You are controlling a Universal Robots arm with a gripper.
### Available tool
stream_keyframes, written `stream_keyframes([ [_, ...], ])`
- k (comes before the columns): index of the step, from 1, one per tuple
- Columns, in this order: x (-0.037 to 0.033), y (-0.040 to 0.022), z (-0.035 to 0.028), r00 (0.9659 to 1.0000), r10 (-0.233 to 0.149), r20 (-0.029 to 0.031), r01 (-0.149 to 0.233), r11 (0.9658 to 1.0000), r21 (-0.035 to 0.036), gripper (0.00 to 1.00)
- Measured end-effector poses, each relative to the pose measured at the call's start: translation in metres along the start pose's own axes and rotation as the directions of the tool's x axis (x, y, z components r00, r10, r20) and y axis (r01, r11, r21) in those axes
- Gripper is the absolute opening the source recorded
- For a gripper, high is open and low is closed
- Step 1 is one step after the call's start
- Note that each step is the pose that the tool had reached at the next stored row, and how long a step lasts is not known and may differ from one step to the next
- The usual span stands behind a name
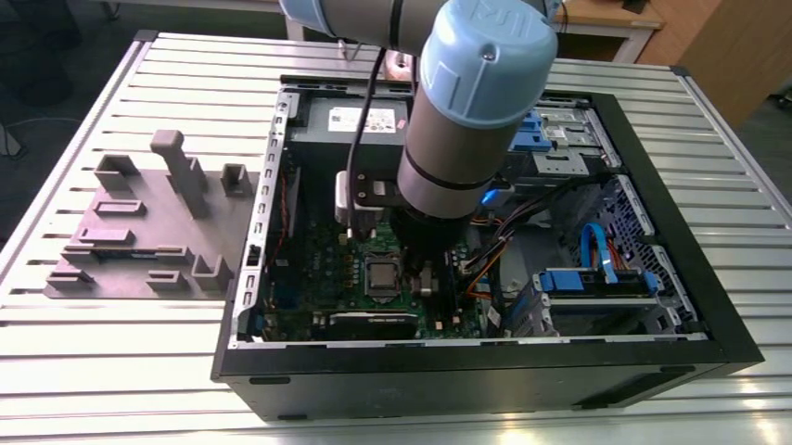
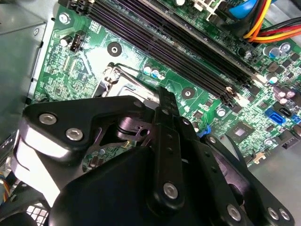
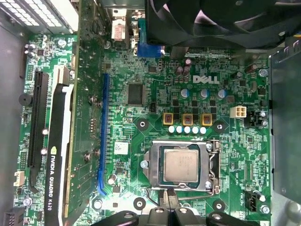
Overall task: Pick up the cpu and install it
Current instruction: 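Install the first cpu locking lever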
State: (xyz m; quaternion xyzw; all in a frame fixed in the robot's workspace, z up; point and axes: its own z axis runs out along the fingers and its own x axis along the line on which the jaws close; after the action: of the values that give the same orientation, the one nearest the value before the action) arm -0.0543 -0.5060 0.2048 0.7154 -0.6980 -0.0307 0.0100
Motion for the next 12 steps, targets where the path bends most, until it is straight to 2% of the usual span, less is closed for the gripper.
stream_keyframes([
  [4, 0.0003, -0.0002, 0.0048, 1.0000, 0.000, -0.0003, 0.000, 1.0000, -0.0001, 0.10],
  [12, 0.0024, -0.0002, 0.0093, 1.0000, -0.001, -0.0022, 0.001, 1.0000, -0.0001, 0.10],
])
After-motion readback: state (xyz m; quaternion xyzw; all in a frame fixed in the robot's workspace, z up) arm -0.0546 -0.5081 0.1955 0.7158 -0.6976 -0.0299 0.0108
